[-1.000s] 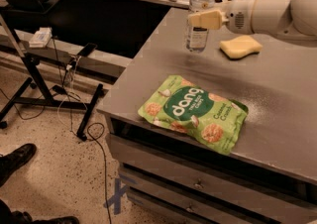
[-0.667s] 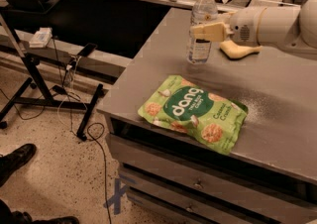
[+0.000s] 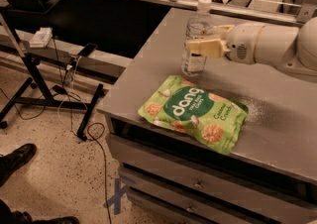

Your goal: Move blue plastic bottle near green rice chip bag

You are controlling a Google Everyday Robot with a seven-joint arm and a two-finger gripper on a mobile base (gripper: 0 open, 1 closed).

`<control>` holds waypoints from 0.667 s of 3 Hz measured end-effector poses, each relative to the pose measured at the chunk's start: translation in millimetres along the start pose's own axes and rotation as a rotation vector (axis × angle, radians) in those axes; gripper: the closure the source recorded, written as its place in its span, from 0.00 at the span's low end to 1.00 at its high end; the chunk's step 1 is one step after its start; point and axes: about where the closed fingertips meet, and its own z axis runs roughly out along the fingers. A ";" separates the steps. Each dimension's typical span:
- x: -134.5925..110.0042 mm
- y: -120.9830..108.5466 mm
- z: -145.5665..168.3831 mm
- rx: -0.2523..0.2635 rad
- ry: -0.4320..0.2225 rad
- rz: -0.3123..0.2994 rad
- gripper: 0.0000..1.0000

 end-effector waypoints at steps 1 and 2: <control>5.6 10.9 2.9 -0.021 -0.008 -0.034 0.82; 8.3 17.5 6.8 -0.042 -0.008 -0.057 0.58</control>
Offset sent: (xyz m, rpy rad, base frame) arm -0.0131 0.0175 -0.0147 -0.0397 -0.0550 0.0770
